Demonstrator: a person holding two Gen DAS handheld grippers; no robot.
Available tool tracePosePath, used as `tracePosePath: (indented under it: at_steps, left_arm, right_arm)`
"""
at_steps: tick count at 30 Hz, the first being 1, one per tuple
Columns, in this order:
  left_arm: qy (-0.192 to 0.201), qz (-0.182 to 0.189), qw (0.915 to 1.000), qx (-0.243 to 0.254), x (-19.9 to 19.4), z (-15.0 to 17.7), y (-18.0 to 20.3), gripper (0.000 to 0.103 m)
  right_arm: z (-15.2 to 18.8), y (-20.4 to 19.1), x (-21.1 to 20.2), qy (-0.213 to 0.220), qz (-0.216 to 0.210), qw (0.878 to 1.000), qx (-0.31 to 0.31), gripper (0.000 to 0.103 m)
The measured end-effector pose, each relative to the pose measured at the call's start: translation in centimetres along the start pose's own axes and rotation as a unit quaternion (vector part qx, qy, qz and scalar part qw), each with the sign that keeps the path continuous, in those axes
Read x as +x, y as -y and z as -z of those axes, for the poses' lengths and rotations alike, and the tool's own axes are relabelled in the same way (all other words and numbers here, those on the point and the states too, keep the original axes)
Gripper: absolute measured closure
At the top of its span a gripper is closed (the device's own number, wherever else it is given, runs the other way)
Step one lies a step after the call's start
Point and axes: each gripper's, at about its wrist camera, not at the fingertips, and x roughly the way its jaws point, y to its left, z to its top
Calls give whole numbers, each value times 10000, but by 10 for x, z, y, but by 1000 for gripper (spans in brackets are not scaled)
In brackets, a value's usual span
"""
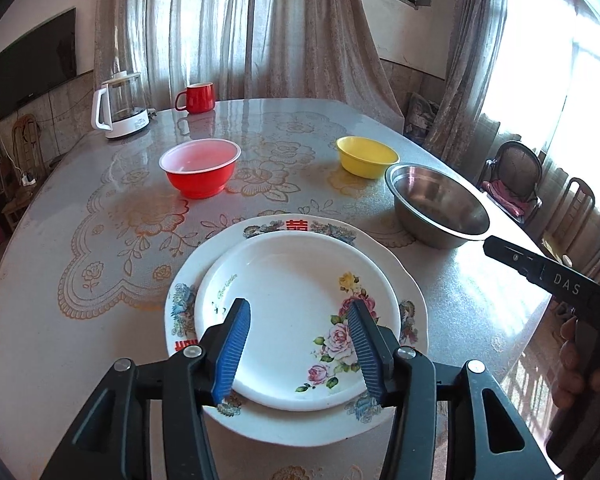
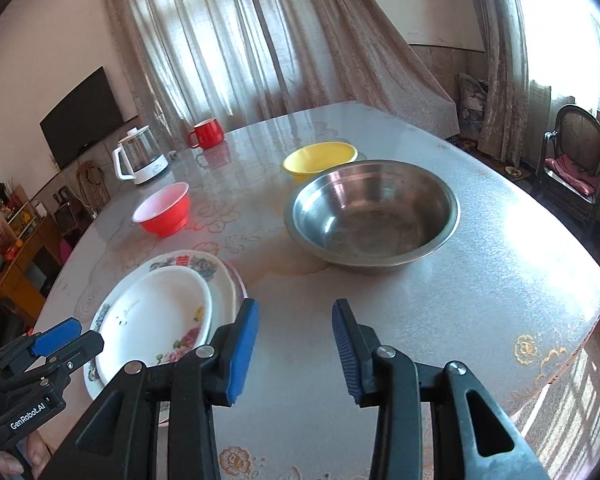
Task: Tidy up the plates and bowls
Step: 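Move the right tool to the rim of the steel bowl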
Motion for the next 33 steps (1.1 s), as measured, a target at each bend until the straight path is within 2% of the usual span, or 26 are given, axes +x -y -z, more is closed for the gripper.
tracePosePath:
  at_steps: [4, 7, 10, 15, 23, 26, 30, 33]
  left_arm:
    - [-228, 190, 9994, -172, 17, -14, -4, 51]
    - [-291, 150, 9994, -82, 27, -22, 1, 47]
    - [-374, 341, 9987, -15, 36, -31, 8, 47]
    - [-501, 380, 9979, 151, 54, -41, 24, 47]
    - [-680, 490, 9958, 375, 77, -55, 51, 45]
    - [-778, 681, 9942, 293, 88, -64, 57, 45]
    - [-899, 897, 9918, 111, 106, -79, 63, 51]
    - [-889, 929, 9917, 62, 118, -91, 68, 51]
  right_arm:
    - [-14, 30, 11, -47, 26, 9985, 537, 65]
    - [-17, 48, 20, -136, 45, 9969, 779, 65]
    - [-20, 63, 25, -129, 160, 9951, 969, 65]
    - [-23, 87, 33, -189, 273, 9915, 1261, 65]
    - [-34, 103, 37, -165, 468, 9917, 1187, 63]
    - [-45, 111, 40, -148, 548, 9916, 1160, 62]
    - [-59, 121, 48, -196, 411, 9909, 1263, 62]
    - [-66, 124, 55, -178, 451, 9910, 1247, 62]
